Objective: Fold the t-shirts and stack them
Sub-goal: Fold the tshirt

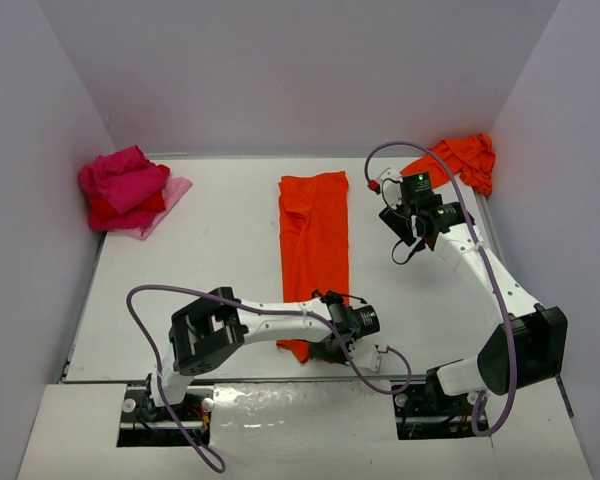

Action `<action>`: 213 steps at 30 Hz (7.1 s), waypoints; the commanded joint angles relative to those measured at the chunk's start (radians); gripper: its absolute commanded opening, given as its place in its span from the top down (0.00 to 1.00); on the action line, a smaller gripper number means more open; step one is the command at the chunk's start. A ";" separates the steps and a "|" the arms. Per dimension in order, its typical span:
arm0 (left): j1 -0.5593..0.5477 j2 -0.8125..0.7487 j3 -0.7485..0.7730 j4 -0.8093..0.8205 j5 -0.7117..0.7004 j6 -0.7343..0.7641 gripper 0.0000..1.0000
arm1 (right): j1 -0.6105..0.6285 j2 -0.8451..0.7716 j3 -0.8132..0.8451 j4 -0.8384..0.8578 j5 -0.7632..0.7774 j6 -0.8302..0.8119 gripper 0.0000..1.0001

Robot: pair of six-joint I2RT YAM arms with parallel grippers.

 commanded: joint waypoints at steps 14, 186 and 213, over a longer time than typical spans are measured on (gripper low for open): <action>0.109 -0.169 0.285 -0.387 0.054 0.140 1.00 | -0.006 -0.031 0.011 0.031 -0.049 0.010 0.39; 0.375 0.443 0.697 -0.328 0.396 0.331 0.69 | -0.256 -0.230 0.027 -0.032 -0.436 0.063 0.87; 0.786 -0.269 0.416 0.145 0.177 -0.078 0.23 | -0.070 0.167 0.310 -0.196 -0.730 0.123 1.00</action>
